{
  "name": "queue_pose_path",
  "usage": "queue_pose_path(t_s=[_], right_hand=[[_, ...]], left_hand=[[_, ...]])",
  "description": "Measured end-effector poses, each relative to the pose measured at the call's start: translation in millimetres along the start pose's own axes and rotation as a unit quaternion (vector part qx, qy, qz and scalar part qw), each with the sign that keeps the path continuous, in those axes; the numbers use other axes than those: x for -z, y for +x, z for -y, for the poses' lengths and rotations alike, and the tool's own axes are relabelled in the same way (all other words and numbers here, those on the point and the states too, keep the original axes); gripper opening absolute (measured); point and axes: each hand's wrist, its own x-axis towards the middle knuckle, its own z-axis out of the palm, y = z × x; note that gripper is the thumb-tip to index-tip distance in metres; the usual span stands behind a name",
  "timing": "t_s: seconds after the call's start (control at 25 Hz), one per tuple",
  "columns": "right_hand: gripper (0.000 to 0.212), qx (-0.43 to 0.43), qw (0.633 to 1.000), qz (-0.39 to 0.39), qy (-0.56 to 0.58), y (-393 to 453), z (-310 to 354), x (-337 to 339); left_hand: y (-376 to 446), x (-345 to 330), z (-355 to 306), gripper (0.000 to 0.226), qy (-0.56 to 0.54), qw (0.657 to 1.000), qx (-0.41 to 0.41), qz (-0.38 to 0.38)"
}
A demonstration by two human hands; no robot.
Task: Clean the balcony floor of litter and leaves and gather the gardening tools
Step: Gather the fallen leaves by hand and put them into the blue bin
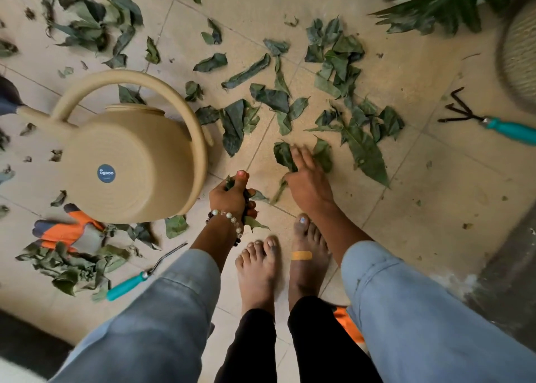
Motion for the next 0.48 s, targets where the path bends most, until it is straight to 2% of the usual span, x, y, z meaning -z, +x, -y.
queue_pose_path(t_s=[0.12,0.2,0.28,0.32,0.4,0.44,0.48], right_hand=[[0.005,0.062,0.994,-0.017,-0.084,-2,5,-12],[0.015,0.099,0.989,-0.055,-0.1,3,3,-10],[0.017,0.057,0.998,-0.024,-0.001,6,4,4],[0.018,-0.002,0.996,-0.032,0.086,8,2,7],[0.022,-0.121,0.945,-0.056,0.298,5,0,23],[0.026,-0.151,0.905,-0.071,0.391,-3,10,35],[0.031,-0.148,0.884,-0.084,0.436,-15,22,41]], left_hand=[[5,8,5,0.024,-0.009,1.0,0.002,0.005],[6,14,7,0.025,-0.011,1.0,0.007,0.004],[5,20,11,0.026,-0.007,1.0,0.013,0.004],[-1,22,9,0.027,-0.005,1.0,0.013,0.007],[-6,26,8,0.03,0.007,1.0,0.006,0.028],[-12,27,6,0.033,0.01,0.999,0.011,0.042],[-15,26,8,0.037,-0.009,0.999,0.015,0.048]])
